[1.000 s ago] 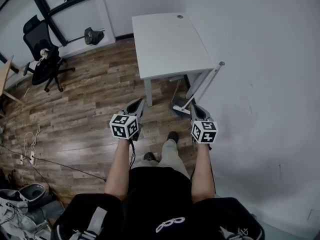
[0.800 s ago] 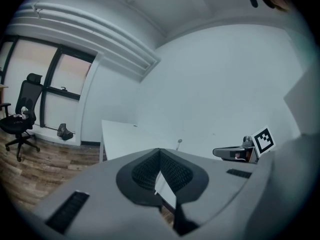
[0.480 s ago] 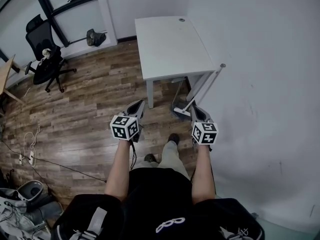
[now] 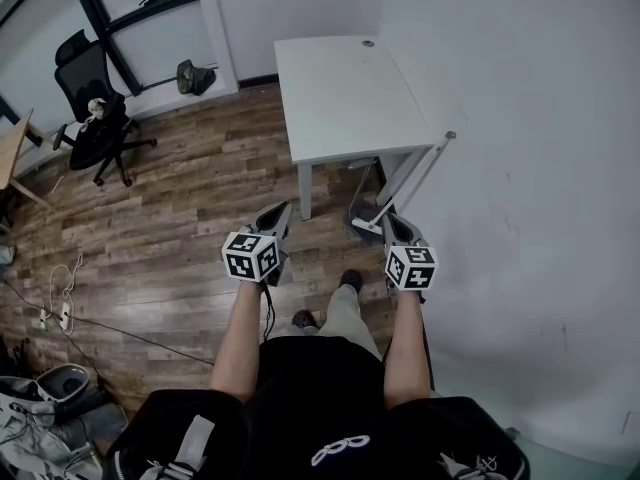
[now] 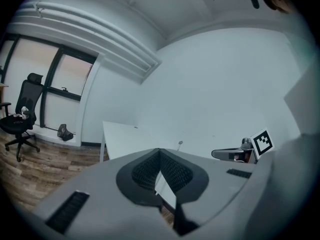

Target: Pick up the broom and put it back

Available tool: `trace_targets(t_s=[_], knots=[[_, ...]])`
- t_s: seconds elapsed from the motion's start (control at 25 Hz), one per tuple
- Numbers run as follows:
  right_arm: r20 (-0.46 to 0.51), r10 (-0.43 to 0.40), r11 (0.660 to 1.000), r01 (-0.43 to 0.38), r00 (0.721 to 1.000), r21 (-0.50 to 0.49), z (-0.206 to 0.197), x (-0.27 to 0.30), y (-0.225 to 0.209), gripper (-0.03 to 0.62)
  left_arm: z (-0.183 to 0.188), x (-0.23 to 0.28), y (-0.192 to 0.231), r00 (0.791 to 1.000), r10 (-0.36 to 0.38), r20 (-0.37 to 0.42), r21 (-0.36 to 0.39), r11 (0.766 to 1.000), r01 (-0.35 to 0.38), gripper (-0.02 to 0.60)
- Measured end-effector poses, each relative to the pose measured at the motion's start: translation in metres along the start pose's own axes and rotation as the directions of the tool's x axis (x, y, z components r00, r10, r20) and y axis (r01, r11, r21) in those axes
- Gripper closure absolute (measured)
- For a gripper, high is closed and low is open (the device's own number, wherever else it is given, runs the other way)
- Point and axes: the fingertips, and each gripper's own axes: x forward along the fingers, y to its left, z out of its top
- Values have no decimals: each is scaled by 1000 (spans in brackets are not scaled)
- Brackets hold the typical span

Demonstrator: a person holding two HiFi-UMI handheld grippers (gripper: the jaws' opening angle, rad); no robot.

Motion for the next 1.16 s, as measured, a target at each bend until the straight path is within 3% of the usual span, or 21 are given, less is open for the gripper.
trace_targets(t_s=[0.48,1.16], knots=[[2,48,998,-48,999,-35,13,17,11,569,6,-5,12,999,29,20,-22,999,-28,571],[7,48,999,-48,999,-15,13,16,-33,569,4,33,-13,1000,23,4,-8,1000,-23,571]])
